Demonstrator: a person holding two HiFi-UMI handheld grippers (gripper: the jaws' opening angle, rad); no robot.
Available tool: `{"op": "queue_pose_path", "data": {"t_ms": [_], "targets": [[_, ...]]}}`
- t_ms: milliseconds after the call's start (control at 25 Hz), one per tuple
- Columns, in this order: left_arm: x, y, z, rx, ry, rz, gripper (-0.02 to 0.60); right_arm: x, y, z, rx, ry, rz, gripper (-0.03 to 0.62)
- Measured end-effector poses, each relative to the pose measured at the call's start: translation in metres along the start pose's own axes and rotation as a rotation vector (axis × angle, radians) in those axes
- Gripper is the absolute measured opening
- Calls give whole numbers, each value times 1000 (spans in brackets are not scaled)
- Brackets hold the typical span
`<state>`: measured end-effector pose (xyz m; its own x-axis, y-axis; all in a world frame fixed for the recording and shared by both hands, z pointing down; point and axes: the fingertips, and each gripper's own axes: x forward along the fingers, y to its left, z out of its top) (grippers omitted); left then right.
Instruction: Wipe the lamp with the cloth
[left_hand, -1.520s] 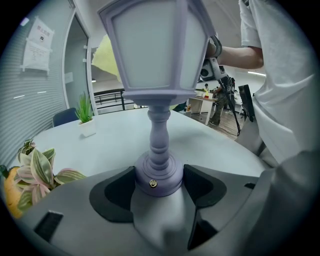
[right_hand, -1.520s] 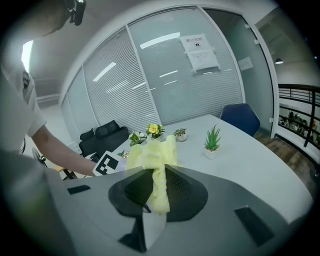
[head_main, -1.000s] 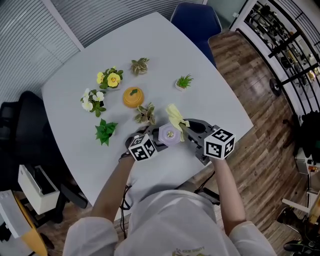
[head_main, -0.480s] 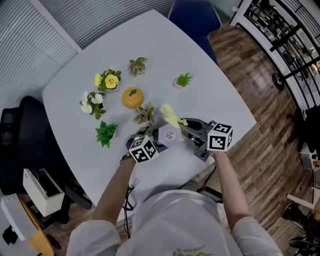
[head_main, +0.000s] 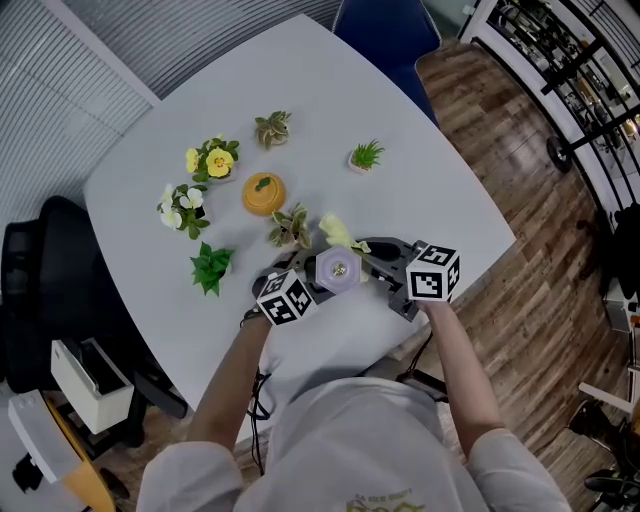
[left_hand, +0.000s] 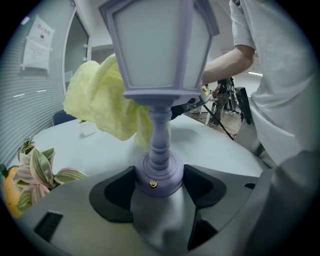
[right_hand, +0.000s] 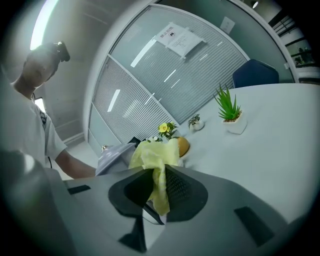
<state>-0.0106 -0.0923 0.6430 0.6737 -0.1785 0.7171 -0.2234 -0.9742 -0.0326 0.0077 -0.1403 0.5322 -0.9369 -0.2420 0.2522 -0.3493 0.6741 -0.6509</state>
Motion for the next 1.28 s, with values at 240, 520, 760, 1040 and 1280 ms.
{"op": "queue_pose_path", "data": {"t_ms": [240, 520, 760, 1040, 1280], "targets": [[0, 0, 0, -3, 4, -2, 313, -1, 0, 0, -6, 1, -4, 63], [0, 0, -1, -4, 6, -2, 313, -13, 12, 6, -7, -49, 4, 63], [1, 0, -1, -13, 12, -3, 313, -18, 15, 2, 18, -80, -17, 63], [1, 0, -2, -21, 19, -2, 313, -16, 7, -10, 23, -53, -108, 63], [1, 0, -1, -35, 26, -2, 313, -28, 22, -4, 32, -96, -85, 63]]}}
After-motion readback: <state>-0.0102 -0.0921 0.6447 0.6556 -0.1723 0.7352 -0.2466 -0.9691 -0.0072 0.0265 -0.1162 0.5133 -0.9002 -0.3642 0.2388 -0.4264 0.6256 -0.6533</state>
